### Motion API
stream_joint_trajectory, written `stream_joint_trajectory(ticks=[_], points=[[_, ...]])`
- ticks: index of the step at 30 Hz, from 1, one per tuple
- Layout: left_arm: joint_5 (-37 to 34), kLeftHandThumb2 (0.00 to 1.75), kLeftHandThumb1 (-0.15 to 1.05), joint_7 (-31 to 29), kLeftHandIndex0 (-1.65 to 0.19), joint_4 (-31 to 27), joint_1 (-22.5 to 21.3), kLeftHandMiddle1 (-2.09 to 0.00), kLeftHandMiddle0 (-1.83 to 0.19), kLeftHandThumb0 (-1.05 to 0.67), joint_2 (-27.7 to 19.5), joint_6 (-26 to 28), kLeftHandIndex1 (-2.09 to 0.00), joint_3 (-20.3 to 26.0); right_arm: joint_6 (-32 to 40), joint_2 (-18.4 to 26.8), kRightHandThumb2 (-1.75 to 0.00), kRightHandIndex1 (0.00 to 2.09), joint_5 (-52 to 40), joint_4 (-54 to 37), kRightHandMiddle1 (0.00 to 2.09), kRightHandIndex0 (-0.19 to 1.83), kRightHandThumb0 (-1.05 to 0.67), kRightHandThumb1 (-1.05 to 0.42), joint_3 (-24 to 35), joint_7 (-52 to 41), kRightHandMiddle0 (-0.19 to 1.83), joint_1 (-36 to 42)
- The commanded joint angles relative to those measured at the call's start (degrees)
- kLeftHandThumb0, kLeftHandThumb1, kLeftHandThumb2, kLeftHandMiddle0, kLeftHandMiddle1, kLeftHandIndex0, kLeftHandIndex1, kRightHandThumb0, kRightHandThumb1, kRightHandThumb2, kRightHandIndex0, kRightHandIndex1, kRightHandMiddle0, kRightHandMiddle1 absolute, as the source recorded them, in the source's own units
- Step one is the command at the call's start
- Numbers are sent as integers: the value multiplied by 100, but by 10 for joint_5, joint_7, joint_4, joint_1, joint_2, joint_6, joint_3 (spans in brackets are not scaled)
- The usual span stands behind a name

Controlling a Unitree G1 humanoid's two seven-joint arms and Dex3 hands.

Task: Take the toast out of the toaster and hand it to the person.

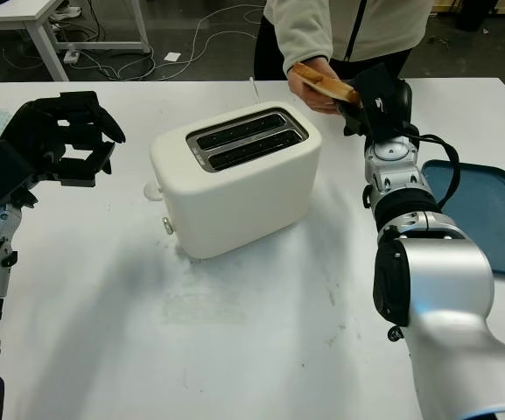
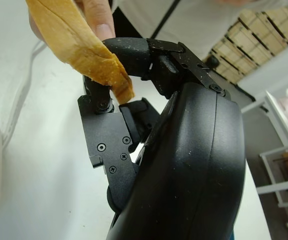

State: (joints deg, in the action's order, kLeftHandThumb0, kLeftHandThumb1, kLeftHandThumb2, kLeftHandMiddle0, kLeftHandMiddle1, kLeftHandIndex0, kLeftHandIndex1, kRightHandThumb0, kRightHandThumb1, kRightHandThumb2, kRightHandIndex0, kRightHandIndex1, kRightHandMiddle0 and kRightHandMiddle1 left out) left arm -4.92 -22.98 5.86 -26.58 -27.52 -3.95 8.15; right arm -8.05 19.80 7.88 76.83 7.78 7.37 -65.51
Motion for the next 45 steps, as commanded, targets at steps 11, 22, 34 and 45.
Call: stream_joint_trajectory(ticks=[11,22,34,45], points=[[-7,105,57,9,-70,-55,18,-144,-89,0,-5,70,-121,7,-44,38,-1,1,-55,-59,0,16,-73,-91,33,-124,13,68],[-24,103,61,51,-56,-163,112,-165,-73,1,44,79,-139,44,-25,-1,0,1,-213,-499,1,5,-77,-86,65,-270,9,418],[71,86,80,157,-17,-314,339,-150,-29,7,160,-6,-123,2,65,-78,-1,2,-250,-823,1,5,-81,-87,23,-265,10,711],[97,76,70,195,0,-427,460,-68,0,-18,238,101,-51,-102,76,-138,0,5,-239,-827,3,17,-69,-86,-17,-236,20,736]])
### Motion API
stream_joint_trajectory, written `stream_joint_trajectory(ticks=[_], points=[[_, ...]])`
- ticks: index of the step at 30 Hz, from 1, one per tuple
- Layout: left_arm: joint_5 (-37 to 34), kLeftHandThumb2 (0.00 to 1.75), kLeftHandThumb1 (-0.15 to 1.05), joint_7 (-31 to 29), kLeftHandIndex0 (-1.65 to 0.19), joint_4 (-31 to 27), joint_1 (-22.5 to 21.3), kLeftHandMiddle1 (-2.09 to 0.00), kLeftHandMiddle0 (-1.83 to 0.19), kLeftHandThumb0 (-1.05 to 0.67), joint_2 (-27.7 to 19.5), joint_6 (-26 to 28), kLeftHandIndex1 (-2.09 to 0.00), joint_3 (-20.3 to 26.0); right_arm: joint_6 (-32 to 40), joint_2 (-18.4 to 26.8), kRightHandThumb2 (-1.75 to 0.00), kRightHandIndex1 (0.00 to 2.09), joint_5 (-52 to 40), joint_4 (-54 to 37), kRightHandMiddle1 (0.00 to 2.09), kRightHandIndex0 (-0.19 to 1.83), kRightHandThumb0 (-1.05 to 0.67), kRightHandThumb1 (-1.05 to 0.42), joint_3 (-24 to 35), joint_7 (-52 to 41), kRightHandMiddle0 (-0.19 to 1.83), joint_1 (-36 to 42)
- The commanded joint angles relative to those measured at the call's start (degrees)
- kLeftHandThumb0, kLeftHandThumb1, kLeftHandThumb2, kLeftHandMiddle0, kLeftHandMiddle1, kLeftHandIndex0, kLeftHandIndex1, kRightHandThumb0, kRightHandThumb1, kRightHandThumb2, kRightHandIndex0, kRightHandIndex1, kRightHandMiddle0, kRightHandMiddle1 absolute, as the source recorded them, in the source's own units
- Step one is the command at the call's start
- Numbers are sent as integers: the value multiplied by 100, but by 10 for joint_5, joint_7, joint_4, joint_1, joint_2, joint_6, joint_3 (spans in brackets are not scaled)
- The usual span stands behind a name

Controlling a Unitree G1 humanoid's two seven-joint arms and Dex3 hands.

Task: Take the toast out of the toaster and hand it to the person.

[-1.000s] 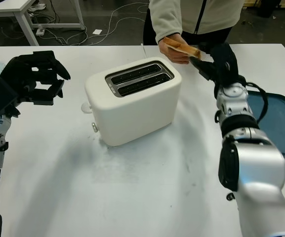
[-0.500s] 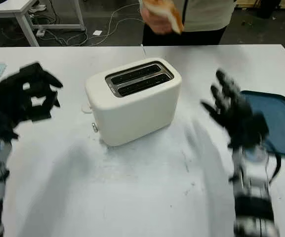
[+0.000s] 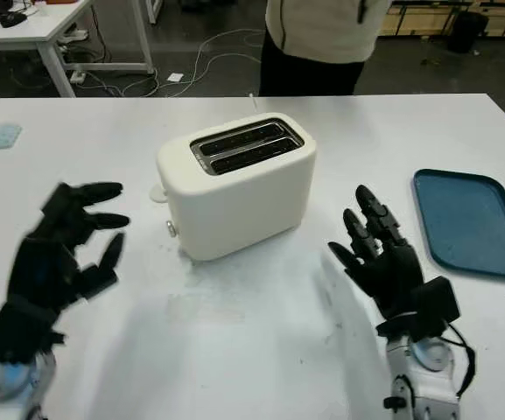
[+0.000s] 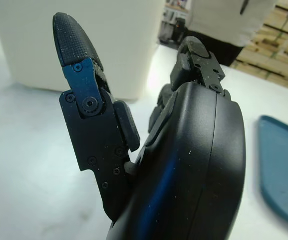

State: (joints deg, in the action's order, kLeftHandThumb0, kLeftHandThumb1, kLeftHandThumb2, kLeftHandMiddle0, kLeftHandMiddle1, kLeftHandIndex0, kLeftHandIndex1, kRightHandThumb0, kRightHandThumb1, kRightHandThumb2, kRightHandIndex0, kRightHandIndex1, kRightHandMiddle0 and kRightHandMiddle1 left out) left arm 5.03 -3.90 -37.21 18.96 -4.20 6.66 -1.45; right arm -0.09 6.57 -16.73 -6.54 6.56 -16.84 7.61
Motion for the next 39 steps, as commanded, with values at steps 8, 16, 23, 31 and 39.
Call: stream_joint_trajectory(ticks=[8,16,23,31,39], points=[[9,58,83,17,-1,39,-5,-36,0,1,19,55,-24,-22,-79,-55,0,6,17,87,4,23,-59,-87,-29,-1,25,-17],[74,47,92,24,-14,35,-13,-42,-13,-4,-1,128,-22,-51,-98,-77,0,8,40,93,5,32,-55,-86,-35,24,33,-11],[116,45,92,23,-42,49,-17,-67,-35,8,-27,116,-33,-60,-96,-74,0,6,38,87,4,34,-53,-85,-32,24,35,-8],[94,45,92,37,-54,64,-16,-116,-26,12,-11,62,-36,-53,-94,-83,0,11,66,53,7,50,-48,-83,-31,73,50,2],[50,49,92,34,-51,131,-26,-131,-25,11,-14,-56,-49,-19,-83,-81,0,13,98,33,7,85,-46,-83,-22,125,78,4]])
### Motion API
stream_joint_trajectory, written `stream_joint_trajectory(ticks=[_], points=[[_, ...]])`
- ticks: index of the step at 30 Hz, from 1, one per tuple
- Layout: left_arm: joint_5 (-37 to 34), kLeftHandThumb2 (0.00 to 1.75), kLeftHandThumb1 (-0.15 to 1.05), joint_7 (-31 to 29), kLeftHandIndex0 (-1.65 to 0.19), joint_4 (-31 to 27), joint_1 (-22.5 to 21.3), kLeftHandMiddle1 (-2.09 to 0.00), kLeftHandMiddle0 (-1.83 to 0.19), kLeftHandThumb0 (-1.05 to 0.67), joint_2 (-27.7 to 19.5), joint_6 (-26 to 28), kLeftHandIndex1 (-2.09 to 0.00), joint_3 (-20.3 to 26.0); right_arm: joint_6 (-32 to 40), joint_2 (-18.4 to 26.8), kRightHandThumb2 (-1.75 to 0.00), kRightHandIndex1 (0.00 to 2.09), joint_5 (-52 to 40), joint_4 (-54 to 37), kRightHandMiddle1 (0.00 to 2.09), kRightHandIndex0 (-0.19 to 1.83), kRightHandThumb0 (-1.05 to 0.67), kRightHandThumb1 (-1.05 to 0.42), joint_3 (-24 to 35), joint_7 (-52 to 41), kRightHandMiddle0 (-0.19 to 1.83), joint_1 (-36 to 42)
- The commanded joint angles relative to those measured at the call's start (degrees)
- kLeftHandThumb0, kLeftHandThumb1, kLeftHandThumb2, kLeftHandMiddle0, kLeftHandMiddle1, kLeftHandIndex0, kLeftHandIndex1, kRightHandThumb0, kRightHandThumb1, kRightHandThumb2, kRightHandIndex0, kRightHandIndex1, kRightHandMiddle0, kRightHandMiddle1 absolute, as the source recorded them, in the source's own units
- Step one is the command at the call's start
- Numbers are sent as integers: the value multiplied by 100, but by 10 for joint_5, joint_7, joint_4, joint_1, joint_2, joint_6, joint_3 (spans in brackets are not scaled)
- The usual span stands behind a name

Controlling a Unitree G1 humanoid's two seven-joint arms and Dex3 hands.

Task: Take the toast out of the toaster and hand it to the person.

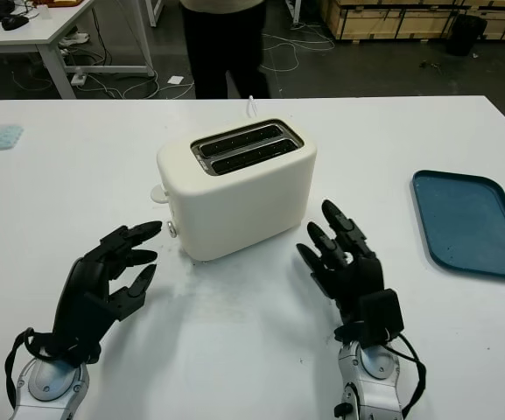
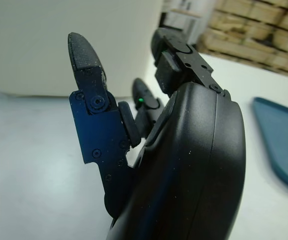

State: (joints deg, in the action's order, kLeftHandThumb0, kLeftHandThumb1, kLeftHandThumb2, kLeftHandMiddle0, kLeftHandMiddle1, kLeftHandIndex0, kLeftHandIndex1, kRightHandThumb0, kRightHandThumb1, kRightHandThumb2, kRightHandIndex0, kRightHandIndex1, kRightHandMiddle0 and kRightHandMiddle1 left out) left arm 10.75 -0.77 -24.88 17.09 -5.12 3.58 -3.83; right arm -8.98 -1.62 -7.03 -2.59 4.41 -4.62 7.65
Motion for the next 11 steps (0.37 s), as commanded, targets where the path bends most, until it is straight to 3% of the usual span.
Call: stream_joint_trajectory(ticks=[1,4,11], points=[[-5,49,92,4,-49,17,-11,-134,-25,11,-9,-47,-54,9,5,2,0,13,1,-5,7,86,-46,-83,-1,2,79,4],[-1,47,92,7,-38,31,-16,-144,-27,5,-12,-76,-78,19,-7,7,0,12,2,5,6,89,-45,-84,-4,-6,82,0],[0,46,92,5,-32,14,-12,-143,-25,-1,-11,-67,-85,23,-1,6,0,9,1,-3,4,91,-44,-83,-9,-4,84,5]])
